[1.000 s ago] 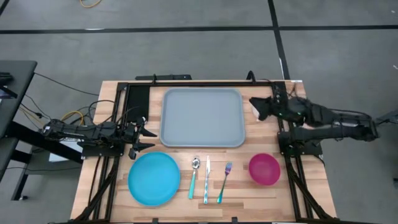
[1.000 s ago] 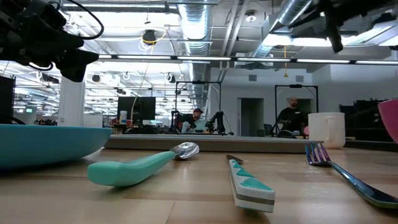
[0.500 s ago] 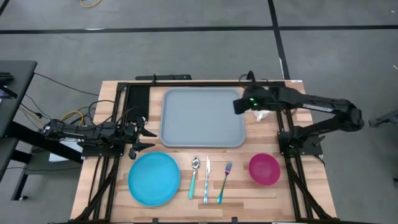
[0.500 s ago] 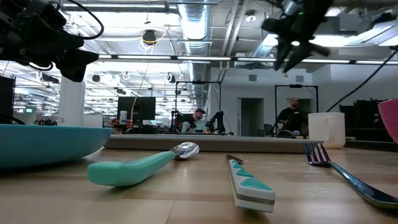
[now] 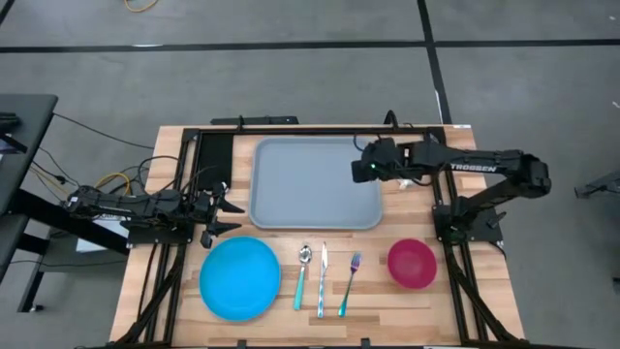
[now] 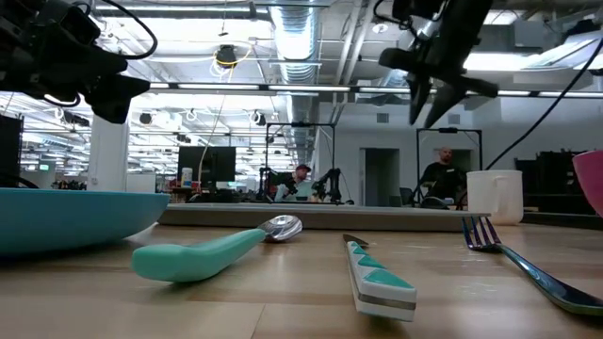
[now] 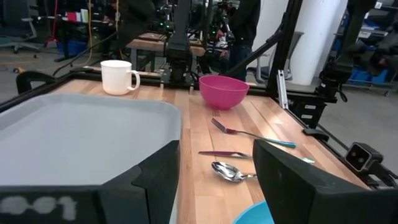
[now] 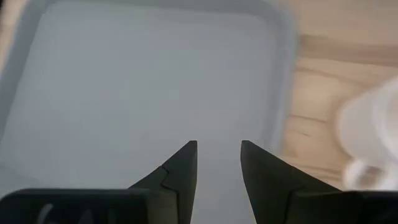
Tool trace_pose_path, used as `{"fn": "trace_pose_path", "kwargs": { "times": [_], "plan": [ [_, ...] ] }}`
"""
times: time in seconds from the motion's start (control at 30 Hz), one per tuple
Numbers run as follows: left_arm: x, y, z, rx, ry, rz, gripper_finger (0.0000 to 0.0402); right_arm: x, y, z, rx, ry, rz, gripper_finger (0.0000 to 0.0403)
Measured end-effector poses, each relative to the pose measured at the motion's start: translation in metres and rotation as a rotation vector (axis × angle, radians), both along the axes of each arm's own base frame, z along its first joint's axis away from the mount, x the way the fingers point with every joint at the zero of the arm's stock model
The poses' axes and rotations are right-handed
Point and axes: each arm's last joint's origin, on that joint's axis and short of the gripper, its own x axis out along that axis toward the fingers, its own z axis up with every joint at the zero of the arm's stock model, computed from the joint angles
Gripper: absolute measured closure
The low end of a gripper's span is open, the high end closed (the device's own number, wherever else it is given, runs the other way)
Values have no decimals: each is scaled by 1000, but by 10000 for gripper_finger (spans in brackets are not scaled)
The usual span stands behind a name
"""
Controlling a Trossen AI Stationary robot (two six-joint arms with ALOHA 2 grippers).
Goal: Set up tray
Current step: Put the white cup on the gray serving tray
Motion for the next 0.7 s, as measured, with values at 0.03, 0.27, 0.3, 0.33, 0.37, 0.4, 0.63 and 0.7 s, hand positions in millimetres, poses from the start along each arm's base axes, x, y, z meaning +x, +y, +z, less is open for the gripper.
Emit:
{"fn": "trace_pose_path", "kwargs": {
  "times": [0.03, 0.27, 0.3, 0.33, 0.37, 0.4, 0.63, 0.7],
  "plan": [
    [0, 0, 0, -15, 1, 0, 210, -2, 3, 0, -9, 8, -27, 286],
    [0, -1, -1, -319, 39, -11, 210, -24, 22, -2, 1, 108, -251, 286],
    [0, 0, -1, -328, 37, 7, 210, -25, 24, -2, 4, 112, -274, 286],
    [0, 0, 0, -322, 31, 27, 210, -27, 26, -2, 7, 115, -294, 286],
    [1, 1, 0, -292, 21, 58, 210, -27, 28, -3, 9, 115, -311, 286],
    [1, 2, 0, -264, 13, 92, 210, -28, 29, -3, 6, 109, -325, 286],
    [3, 14, -2, -220, 1, 517, 210, -28, 31, -2, -32, 71, -396, 286],
    [4, 15, -5, -220, 23, 592, 210, -27, 29, -5, -36, 90, -406, 286]
  ]
}}
